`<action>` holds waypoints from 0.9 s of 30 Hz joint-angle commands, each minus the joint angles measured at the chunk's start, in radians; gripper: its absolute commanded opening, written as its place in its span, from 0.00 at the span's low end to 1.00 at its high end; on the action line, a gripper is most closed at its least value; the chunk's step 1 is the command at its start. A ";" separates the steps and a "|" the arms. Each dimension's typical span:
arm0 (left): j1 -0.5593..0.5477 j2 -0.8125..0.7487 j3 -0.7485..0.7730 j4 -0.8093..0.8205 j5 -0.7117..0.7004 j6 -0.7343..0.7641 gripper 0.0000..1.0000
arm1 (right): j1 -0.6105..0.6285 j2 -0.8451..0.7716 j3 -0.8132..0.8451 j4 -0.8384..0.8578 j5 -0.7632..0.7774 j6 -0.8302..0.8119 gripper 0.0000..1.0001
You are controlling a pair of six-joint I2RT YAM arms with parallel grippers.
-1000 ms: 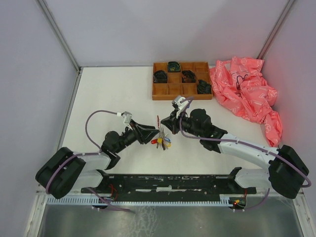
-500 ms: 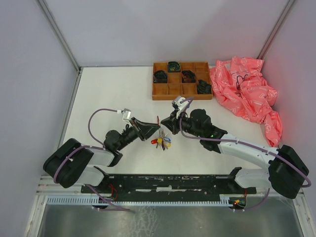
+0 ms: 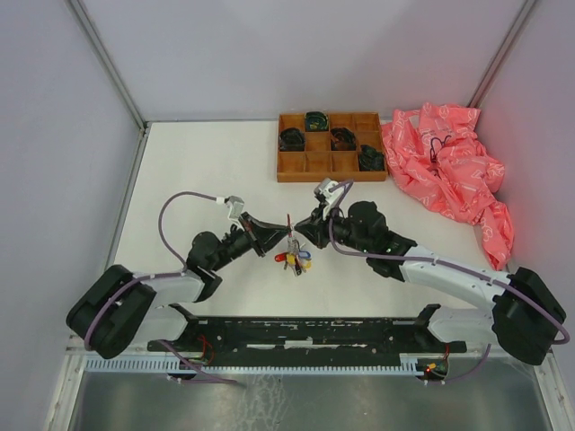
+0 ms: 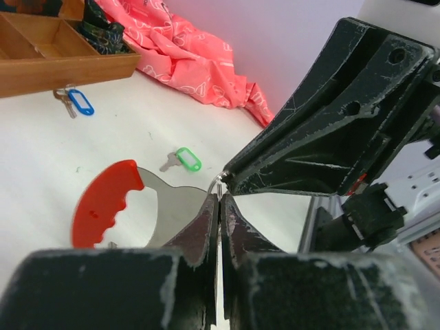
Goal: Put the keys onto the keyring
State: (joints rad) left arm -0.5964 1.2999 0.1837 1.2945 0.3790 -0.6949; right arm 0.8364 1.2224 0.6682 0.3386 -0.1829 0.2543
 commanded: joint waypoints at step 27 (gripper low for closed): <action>-0.066 -0.261 0.725 -1.750 0.247 1.451 0.03 | -0.001 -0.178 0.061 -0.186 -0.224 -0.487 0.67</action>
State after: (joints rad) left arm -0.6479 1.0088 0.8200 -0.2558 0.5964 0.4923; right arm 0.8352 1.0393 0.6971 0.0738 -0.3630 -0.1570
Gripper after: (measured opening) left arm 0.043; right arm 0.665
